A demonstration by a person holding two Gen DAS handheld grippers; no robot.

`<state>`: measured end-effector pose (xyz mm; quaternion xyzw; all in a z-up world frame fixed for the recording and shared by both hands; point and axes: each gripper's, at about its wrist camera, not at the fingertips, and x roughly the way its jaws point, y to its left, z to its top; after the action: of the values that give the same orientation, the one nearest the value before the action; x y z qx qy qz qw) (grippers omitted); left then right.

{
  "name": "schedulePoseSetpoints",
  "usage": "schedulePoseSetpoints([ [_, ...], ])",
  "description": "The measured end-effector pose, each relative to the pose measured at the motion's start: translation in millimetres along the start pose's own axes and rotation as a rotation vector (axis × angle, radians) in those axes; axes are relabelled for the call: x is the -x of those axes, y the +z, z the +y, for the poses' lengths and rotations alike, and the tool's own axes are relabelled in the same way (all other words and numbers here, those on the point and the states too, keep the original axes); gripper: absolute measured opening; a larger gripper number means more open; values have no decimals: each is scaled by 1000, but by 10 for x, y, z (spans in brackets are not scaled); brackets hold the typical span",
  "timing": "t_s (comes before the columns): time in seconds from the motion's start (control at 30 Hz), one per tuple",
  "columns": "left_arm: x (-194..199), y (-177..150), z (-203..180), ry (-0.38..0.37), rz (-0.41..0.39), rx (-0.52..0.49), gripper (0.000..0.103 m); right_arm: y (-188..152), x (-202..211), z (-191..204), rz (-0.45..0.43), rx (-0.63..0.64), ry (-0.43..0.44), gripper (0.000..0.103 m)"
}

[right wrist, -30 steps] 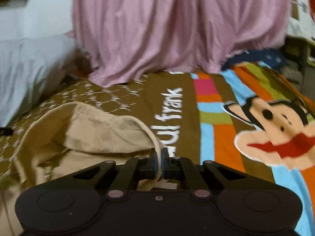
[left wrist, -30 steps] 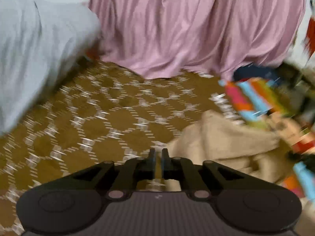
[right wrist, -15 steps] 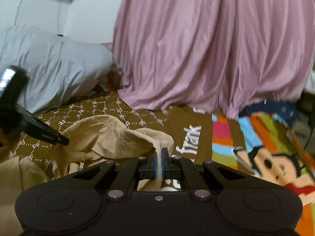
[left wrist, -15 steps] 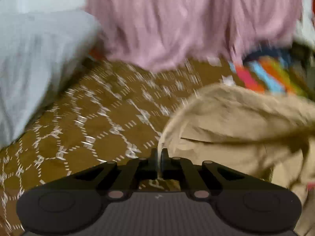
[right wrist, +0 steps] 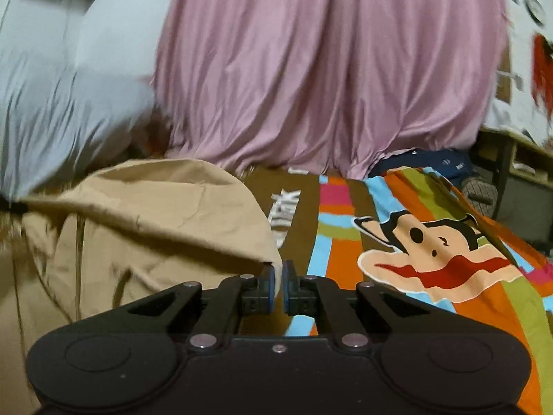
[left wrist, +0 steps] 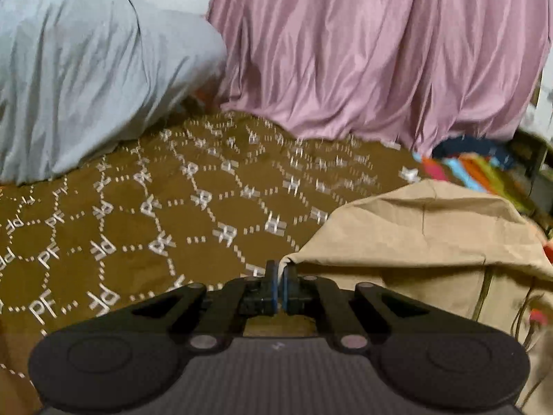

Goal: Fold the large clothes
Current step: 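Lower the folded hem onto the jacket and open both grippers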

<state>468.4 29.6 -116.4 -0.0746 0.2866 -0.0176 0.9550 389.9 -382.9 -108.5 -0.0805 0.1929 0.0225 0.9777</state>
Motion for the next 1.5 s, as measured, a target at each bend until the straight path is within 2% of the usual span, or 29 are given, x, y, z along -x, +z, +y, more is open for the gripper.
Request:
schedulePoseSetpoints([
  [0.2,-238,-300,-168,40,77,-96,2,-420,-416,226,167,100,-31,4],
  [0.37,-327,-387,-170,56,112,-95,3,-596,-640,337,240,140,-54,4],
  [0.47,-276,-326,-155,27,148,-98,4,-617,-673,342,260,164,-52,4],
  [0.53,-155,-266,-135,-33,160,-121,5,-602,-655,332,263,164,-42,4],
  [0.57,-95,-244,-116,-49,159,-131,12,-570,-608,300,255,146,-29,6],
  [0.6,-53,-219,-100,-59,158,-142,18,-522,-554,260,248,125,-17,10],
  [0.67,57,-170,-56,-69,168,-145,57,-423,-403,161,222,84,8,32],
  [0.7,140,-146,-21,-81,151,-131,60,-369,-340,113,211,67,27,36],
  [0.8,364,-56,13,-129,90,-98,62,-183,-155,-54,201,31,90,50],
  [0.87,461,40,-26,-175,34,-57,65,-10,-62,-154,177,35,120,63],
  [0.93,487,162,-126,-243,-18,-13,68,196,-73,-208,153,31,143,71],
  [1.0,406,282,-298,-323,-25,12,68,420,-239,-188,154,29,175,75],
  [1.03,323,329,-389,-360,-12,14,67,521,-366,-155,160,33,189,77],
  [1.1,98,396,-578,-428,45,12,49,667,-670,-69,191,39,226,80],
  [1.13,-47,409,-656,-459,91,21,30,726,-856,-6,217,41,250,80],
  [1.17,-165,406,-701,-484,135,35,18,780,-1067,68,243,47,263,80],
  [1.23,-330,357,-755,-540,190,40,8,854,-1365,196,266,66,266,75],
  [1.33,-455,206,-801,-585,247,3,0,905,-1694,347,327,86,296,66],
  [1.4,-544,115,-814,-579,281,3,0,876,-1849,425,374,106,318,58],
  [1.43,-580,83,-822,-563,293,5,0,855,-1910,460,395,117,322,47],
  [1.47,-612,63,-823,-549,304,9,0,838,-1954,484,407,118,316,14],
  [1.5,-641,50,-824,-536,318,12,0,823,-1954,486,403,103,310,7],
])
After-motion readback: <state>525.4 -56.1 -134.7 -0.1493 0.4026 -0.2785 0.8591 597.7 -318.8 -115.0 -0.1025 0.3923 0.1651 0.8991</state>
